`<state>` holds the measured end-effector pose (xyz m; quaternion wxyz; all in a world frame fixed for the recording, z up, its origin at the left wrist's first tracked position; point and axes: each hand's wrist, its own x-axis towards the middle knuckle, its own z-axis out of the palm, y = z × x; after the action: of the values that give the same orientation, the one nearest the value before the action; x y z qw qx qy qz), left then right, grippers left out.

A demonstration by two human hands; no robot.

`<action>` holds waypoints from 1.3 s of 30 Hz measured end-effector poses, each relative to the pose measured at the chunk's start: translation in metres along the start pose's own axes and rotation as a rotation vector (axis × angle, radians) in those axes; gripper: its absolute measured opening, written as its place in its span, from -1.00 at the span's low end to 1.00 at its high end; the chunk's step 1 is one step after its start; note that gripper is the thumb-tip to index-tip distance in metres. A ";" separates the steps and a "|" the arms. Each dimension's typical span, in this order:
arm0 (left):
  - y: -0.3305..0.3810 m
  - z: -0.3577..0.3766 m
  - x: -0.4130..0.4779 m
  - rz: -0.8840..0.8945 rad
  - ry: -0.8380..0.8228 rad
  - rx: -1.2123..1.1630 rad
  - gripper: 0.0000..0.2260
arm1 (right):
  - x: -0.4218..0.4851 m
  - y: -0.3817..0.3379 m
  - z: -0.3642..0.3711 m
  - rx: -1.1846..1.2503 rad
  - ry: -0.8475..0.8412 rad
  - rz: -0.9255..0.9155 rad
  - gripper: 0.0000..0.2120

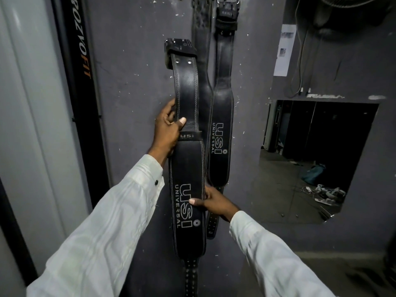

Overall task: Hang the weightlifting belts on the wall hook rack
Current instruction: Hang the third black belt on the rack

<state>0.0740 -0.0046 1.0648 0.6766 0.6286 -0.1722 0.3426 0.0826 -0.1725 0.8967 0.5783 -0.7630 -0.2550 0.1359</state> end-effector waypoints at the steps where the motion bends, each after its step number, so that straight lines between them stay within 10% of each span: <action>1: -0.001 0.000 0.000 -0.006 -0.011 -0.006 -0.44 | 0.001 -0.006 -0.004 -0.014 -0.015 0.002 -0.61; 16: -0.012 0.020 -0.010 -0.095 -0.255 -0.098 -0.53 | 0.041 -0.143 -0.056 0.410 0.341 -0.485 -0.70; 39: -0.075 -0.036 -0.078 -0.308 -0.326 0.239 -0.52 | 0.070 -0.150 -0.036 0.423 0.484 -0.539 -0.61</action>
<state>0.0626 0.0133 0.9528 0.6050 0.7699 -0.1394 0.1476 0.1247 -0.1335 1.0561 0.7804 -0.5431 -0.2687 -0.1542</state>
